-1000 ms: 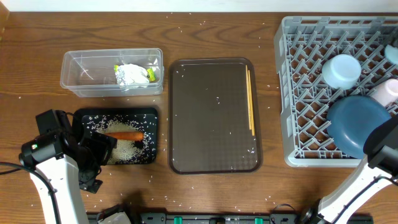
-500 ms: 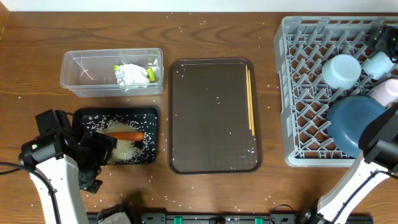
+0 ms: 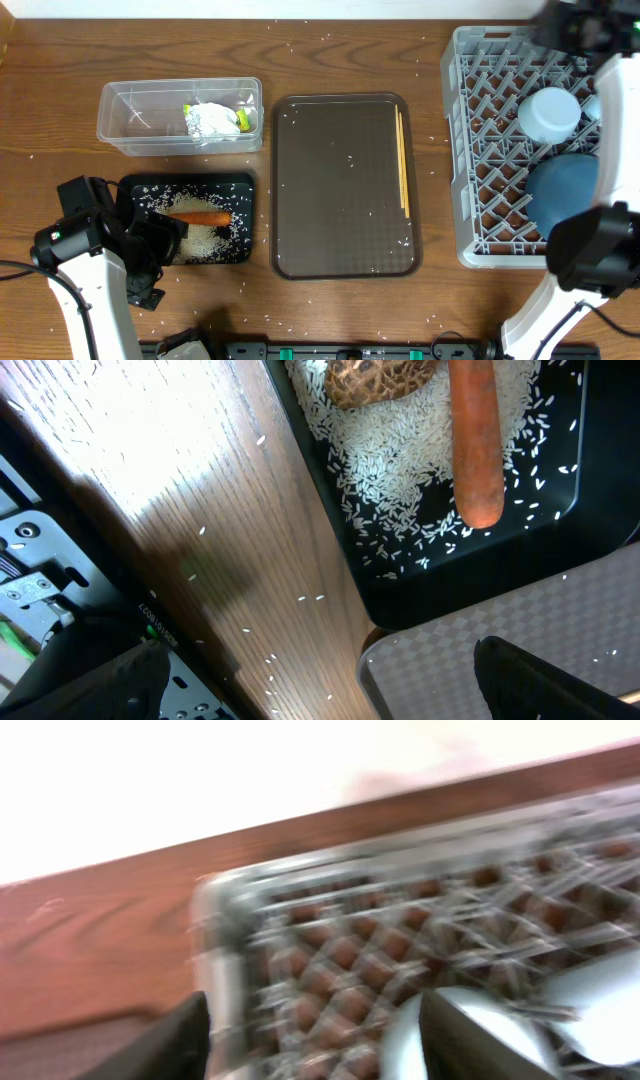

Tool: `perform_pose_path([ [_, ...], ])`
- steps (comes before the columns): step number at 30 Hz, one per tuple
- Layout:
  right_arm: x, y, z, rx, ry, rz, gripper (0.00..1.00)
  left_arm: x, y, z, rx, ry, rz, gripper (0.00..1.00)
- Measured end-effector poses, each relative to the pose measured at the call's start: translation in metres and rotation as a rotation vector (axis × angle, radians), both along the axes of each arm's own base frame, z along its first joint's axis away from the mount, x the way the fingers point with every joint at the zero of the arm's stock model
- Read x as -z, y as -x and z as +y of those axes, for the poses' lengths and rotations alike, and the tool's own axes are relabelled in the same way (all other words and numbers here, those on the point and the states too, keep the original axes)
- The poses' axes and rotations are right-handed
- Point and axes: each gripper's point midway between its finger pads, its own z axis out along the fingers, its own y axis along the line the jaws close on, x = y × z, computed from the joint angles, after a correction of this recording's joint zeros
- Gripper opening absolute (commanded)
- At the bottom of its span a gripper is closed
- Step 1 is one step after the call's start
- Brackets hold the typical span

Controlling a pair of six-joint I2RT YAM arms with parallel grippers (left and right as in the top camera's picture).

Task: Sort waste into correct bins and load items into the dishwasher rack
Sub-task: 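Move the right gripper back left over the brown tray, then lower the right gripper onto one chopstick and close on it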

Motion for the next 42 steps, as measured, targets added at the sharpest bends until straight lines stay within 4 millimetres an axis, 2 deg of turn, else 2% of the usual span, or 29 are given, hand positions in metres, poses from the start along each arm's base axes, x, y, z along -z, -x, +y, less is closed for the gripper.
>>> perform_pose_path([
  [2,-0.004,0.007,0.043,-0.07,-0.019,0.019,0.47,0.0,0.0,0.0,0.0,0.0,0.0,0.98],
  [4,0.004,0.013,0.086,-0.145,-0.032,0.059,0.56,0.0,0.0,0.0,0.0,0.0,0.0,0.98],
  [5,0.009,0.015,0.1,-0.167,-0.039,0.077,0.56,0.0,0.0,0.0,0.0,0.0,0.0,0.98],
  [7,0.028,0.021,0.141,-0.236,-0.046,0.134,0.57,0.0,0.0,0.0,0.0,0.0,0.0,0.98],
  [10,0.061,0.031,0.189,-0.302,-0.055,0.23,0.57,0.0,0.0,0.0,0.0,0.0,0.0,0.98],
  [15,0.105,0.052,0.232,-0.359,-0.048,0.369,0.57,0.0,0.0,0.0,0.0,0.0,0.0,0.98],
  [20,0.128,0.079,0.262,-0.411,-0.017,0.468,0.57,0.0,0.0,0.0,0.0,0.0,0.0,0.98],
  [21,0.131,0.083,0.268,-0.42,-0.009,0.481,0.67,0.0,0.0,0.0,0.0,0.0,0.0,0.98],
  [22,0.133,0.087,0.273,-0.426,-0.006,0.491,0.88,0.0,0.0,0.0,0.0,0.0,0.0,0.98],
  [23,0.136,0.091,0.278,-0.437,0.0,0.5,0.99,0.0,0.0,0.0,0.0,0.0,0.0,0.98],
  [26,0.145,0.1,0.289,-0.461,0.016,0.532,0.99,0.0,0.0,0.0,0.0,0.0,0.0,0.98],
  [28,0.151,0.105,0.289,-0.46,0.03,0.558,0.99,0.0,0.0,0.0,0.0,0.0,0.0,0.98],
  [37,0.167,0.1,0.248,-0.262,0.067,0.608,0.99,0.0,0.0,0.0,0.0,0.0,0.0,0.98],
  [40,0.182,0.108,0.241,-0.24,0.072,0.651,0.89,0.0,0.0,0.0,0.0,0.0,0.0,0.98],
  [42,0.193,0.114,0.241,-0.233,0.076,0.673,0.89,0.0,0.0,0.0,0.0,0.0,0.0,0.98],
])
